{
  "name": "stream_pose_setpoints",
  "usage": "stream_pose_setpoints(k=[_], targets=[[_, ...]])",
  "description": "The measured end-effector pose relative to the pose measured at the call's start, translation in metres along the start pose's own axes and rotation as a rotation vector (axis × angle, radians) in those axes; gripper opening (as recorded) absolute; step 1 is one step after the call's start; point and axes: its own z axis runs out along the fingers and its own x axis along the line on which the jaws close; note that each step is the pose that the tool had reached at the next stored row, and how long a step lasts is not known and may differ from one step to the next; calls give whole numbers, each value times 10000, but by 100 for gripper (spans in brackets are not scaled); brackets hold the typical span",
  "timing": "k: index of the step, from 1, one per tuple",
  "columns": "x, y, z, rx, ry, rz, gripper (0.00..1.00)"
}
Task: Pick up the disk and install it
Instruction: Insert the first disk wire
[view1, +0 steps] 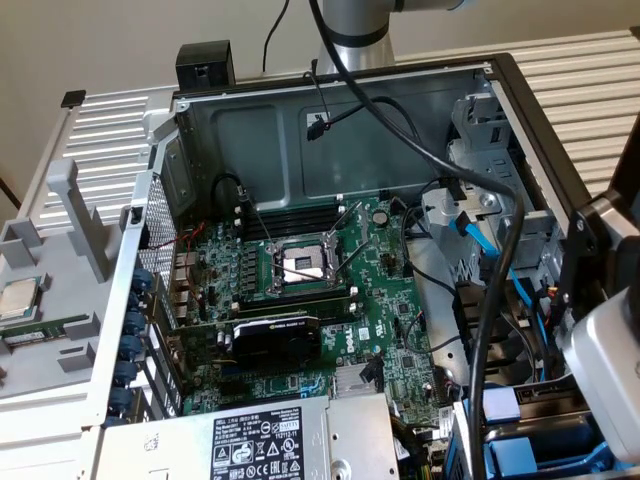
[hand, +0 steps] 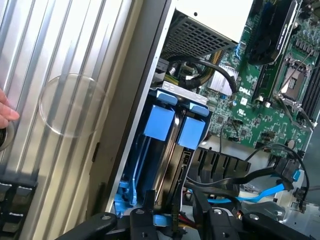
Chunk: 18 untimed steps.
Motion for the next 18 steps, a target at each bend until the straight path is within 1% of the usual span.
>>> stream_pose_setpoints(k=[1,2,4,5,7,9,12,13,14,18], targets=[[4,-3,1,-10,-32,-21,43],[13,-7,-2,-7,-68,-26,43],[35,-10,-8,-7,-157,-18,43],[51,-11,-13,-12,-191,-12,43],[80,-11,-22,-36,-264,4,43],[97,-11,-23,-79,-384,27,43],[105,-17,-21,-110,-593,12,43],[108,-20,-19,-124,-645,6,43],[114,-25,-17,-142,-681,3,43],[143,-76,-6,-190,-763,-13,43]])
